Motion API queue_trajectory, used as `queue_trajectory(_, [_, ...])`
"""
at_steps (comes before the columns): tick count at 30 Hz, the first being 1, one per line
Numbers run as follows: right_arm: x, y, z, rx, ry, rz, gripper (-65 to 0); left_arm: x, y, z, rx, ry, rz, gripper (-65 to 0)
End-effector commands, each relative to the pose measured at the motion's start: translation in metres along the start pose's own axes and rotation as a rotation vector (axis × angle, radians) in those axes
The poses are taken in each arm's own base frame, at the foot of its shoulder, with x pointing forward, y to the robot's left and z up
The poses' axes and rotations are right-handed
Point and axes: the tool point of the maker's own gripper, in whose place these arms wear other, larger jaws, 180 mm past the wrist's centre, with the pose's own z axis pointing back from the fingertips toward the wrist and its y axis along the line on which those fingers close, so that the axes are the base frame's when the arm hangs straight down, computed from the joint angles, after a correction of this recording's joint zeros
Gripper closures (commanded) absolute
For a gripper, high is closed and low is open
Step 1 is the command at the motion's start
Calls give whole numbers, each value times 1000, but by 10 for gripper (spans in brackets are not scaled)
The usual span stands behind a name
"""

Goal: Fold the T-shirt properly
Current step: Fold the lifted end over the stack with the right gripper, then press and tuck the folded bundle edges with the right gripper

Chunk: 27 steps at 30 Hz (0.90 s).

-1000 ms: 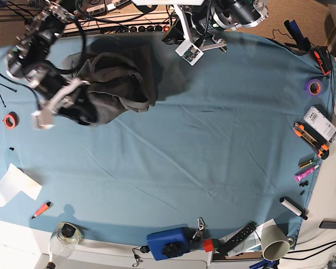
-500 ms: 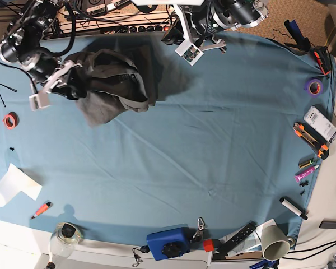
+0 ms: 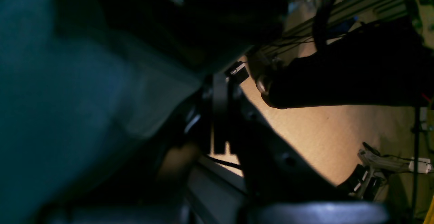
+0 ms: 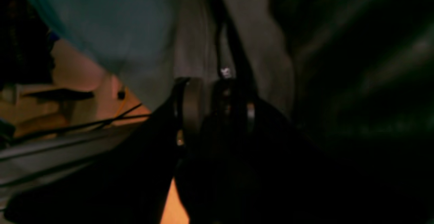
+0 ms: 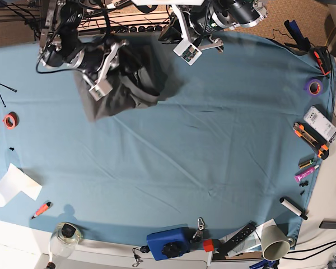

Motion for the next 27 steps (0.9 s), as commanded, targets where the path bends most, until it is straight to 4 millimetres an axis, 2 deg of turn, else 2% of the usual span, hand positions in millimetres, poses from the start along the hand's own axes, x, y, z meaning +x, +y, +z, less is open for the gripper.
queue_trajectory(1, [12,7,5,20,-48,19,-157,4,-15,3,-59,-23,-10,0])
queue_trajectory(8, [37,33,20,89,-142,111,-157,6,-15,3,-59,-31,-10,0])
queue_trajectory(15, [68,73,39,221,-280,175,-157,6,-15,3,-59,-31,-10,0])
queue_trajectory(18, [73,78,45,205,-295,215,-157,6,-15,3,-59,-31,-10,0])
queue_trajectory(21, [78,65,58,121,-317,228,-157,6,-15,3,-59,-30,-9,0])
queue_trajectory(25, [80,27,86,-41,-362,187,-157,6,-15,3,-59,-30,-9,0])
queue_trajectory(27, [74,8,100,-130,-359,158,-157,6,-15,3,-59,-31,-10,0])
